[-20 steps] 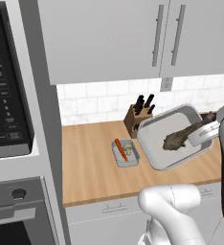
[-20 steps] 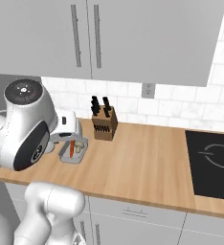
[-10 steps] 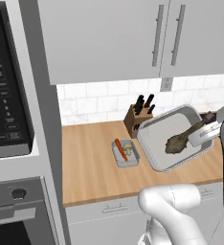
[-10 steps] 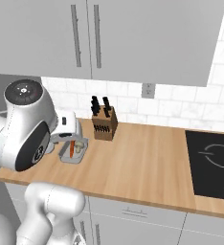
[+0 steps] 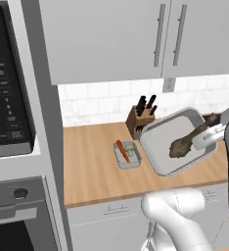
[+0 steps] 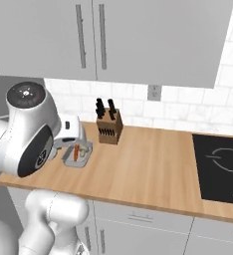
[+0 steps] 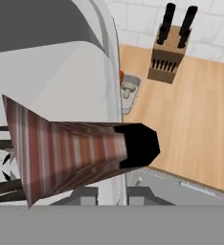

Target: Take the meat container that has the fish and place it on the second highest rack of the freezer. Then take the vegetable container that has the carrot and mushroom and place it on the highest rack of the freezer.

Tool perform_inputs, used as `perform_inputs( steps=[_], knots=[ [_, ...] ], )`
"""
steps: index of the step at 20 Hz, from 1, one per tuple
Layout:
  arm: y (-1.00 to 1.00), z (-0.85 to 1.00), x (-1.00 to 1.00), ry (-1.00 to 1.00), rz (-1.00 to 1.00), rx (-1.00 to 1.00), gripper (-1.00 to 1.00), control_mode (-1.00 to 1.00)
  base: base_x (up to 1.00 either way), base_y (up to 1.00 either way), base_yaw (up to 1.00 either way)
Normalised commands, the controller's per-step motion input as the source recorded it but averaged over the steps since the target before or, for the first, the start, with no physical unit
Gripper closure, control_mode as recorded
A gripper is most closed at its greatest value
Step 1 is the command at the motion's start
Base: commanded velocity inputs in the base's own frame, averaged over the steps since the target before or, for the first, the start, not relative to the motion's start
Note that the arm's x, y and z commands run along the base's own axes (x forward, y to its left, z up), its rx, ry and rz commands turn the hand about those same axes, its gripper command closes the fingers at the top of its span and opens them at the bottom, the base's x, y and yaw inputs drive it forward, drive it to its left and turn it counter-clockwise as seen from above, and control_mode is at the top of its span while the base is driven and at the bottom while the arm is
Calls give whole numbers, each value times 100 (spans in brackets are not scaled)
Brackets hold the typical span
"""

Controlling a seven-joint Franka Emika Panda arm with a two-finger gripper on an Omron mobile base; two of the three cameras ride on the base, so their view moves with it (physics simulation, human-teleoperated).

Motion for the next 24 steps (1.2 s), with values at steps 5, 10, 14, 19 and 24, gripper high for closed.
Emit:
perform_inputs(
  steps=[5, 10, 14, 19, 24],
  knots=[
    [0, 0, 0, 0, 0, 0, 100, 100, -100, 7, 0],
    [0, 0, 0, 0, 0, 0, 100, 100, -61, 63, 0],
    [0, 0, 0, 0, 0, 0, 100, 100, -12, 100, -9],
    [0, 0, 0, 0, 0, 0, 100, 100, 1, 96, -12],
    [0, 0, 0, 0, 0, 0, 100, 100, -3, 88, -1]
  ],
)
